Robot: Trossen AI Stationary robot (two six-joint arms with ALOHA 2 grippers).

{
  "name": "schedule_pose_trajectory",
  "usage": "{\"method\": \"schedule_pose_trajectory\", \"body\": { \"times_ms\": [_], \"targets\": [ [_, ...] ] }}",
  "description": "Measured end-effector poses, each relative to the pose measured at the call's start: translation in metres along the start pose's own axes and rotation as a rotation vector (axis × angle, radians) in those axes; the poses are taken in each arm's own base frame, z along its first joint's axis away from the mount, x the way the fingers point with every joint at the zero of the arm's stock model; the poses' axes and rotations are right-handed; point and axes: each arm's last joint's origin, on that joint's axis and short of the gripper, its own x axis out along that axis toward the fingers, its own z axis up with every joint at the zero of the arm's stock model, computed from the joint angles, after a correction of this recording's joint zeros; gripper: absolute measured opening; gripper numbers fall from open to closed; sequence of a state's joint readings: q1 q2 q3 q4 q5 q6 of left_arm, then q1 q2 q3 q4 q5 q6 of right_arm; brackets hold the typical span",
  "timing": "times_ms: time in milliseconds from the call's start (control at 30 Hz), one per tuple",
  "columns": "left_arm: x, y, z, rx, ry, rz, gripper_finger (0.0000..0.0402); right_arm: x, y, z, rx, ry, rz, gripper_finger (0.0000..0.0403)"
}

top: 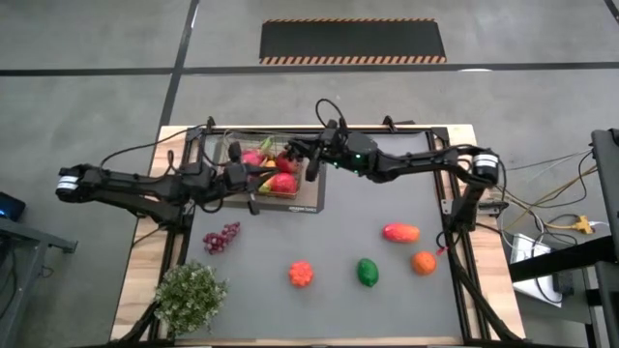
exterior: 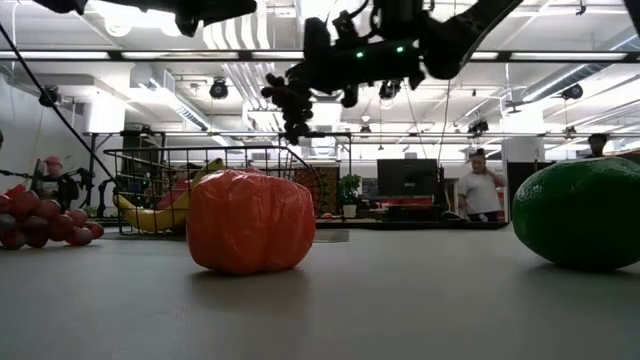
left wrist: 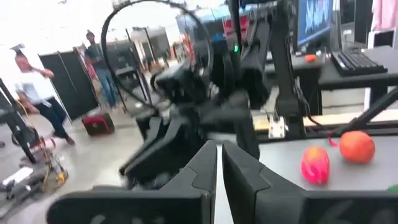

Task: Build produce basket
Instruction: Put the purple grapes into the wire basket, then put the orange mango into the wire basket

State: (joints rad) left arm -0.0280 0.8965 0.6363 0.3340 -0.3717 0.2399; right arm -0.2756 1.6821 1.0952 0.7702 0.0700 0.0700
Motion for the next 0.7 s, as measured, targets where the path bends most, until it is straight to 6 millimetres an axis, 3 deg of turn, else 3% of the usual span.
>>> {"method": "schedule_pose_trajectory", "body": {
  "times_ms": [367, 700],
  "targets": [
    [-0.008, 0.001, -0.007, 0.01, -0.003, 0.001, 0.0008, 0.047, -0.003, -0.036, 0.056, 0.06, -0.023, 0.0042],
    [-0.01, 0.0, -0.015, 0.013, 0.005, -0.001, 0.0008, 0.058, -0.005, -0.043, 0.083, 0.148, -0.035, 0.0162]
  ]
}}
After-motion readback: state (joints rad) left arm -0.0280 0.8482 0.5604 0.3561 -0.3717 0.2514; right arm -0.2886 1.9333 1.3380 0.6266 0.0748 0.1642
